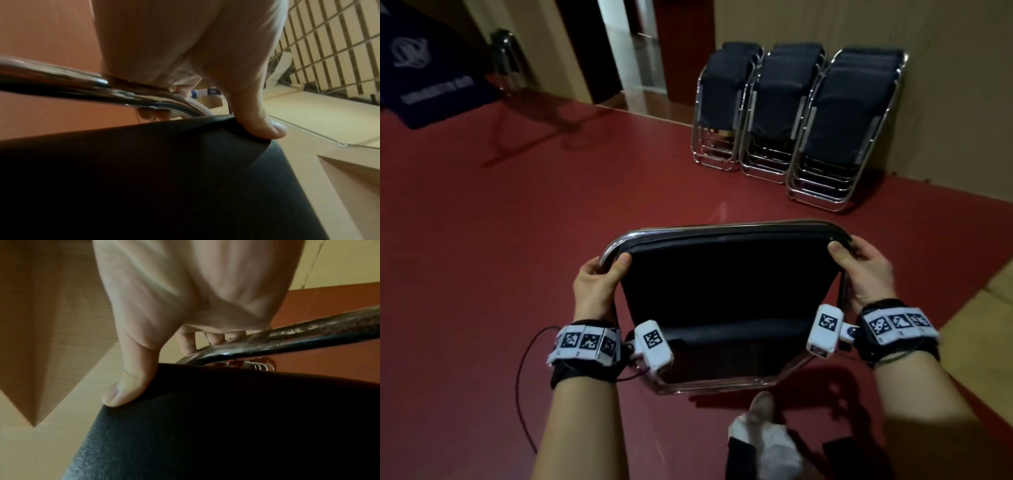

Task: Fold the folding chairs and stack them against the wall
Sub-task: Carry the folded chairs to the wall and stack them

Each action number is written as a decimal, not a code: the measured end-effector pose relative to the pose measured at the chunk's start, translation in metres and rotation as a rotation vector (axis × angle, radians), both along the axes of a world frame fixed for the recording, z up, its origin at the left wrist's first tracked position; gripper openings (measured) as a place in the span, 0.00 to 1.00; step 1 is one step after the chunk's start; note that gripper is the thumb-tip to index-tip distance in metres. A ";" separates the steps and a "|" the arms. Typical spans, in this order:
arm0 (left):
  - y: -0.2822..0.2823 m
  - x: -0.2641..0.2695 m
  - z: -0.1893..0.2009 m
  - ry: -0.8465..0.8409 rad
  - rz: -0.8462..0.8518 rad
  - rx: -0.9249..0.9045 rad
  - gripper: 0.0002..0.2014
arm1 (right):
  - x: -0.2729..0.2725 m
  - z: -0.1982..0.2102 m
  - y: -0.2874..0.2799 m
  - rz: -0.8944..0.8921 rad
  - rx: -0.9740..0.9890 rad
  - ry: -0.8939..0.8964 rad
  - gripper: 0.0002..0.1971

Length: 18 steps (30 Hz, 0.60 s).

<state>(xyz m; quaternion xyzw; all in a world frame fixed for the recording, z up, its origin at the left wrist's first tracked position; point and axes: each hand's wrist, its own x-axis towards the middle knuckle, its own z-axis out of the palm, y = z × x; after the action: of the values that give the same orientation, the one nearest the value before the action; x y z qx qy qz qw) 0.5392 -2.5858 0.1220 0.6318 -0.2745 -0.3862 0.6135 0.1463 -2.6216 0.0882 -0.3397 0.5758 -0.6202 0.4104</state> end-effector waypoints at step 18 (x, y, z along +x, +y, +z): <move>-0.455 -0.031 -0.022 0.059 -0.013 0.079 0.29 | -0.026 -0.004 -0.430 -0.069 0.018 -0.012 0.15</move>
<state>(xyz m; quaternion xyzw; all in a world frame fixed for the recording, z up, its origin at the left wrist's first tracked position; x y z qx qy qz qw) 0.5086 -3.0412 0.1003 0.6423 -0.2448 -0.4190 0.5932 0.1207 -3.0521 0.0845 -0.3120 0.5904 -0.6308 0.3951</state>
